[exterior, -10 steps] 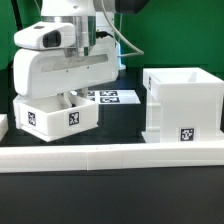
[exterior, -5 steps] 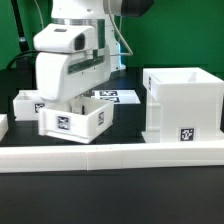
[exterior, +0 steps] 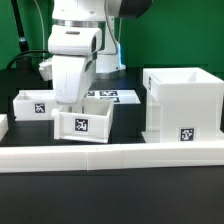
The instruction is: Assemble drawer
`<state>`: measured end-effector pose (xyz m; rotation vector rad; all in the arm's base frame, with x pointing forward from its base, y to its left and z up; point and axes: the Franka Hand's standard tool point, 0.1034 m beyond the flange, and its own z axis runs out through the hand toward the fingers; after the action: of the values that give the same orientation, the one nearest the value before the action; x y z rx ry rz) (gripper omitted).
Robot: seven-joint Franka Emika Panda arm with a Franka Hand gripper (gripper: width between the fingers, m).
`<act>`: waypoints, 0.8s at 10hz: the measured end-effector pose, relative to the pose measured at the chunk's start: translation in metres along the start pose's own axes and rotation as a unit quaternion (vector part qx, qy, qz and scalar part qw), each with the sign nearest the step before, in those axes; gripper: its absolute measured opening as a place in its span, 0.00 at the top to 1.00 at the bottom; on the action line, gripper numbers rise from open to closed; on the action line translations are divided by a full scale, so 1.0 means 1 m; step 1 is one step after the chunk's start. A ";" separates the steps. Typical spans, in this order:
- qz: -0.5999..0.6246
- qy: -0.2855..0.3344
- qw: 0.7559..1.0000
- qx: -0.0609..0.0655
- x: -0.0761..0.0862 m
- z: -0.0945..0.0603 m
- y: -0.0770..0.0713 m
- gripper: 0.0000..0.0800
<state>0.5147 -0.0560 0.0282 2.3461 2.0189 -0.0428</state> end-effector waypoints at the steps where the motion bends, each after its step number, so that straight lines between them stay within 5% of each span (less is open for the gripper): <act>1: -0.004 0.000 1.000 0.002 0.003 0.000 -0.001 0.95; 5: -0.002 0.000 1.000 0.003 0.001 0.001 -0.001 0.95; 8: -0.021 0.000 1.000 0.017 0.015 0.005 0.000 0.95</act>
Offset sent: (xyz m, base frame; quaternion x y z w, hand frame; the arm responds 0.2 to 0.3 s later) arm 0.0000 0.0000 0.0000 0.0000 0.0000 0.0000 1.0000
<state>0.5166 -0.0412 0.0220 2.3228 2.0840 -0.0792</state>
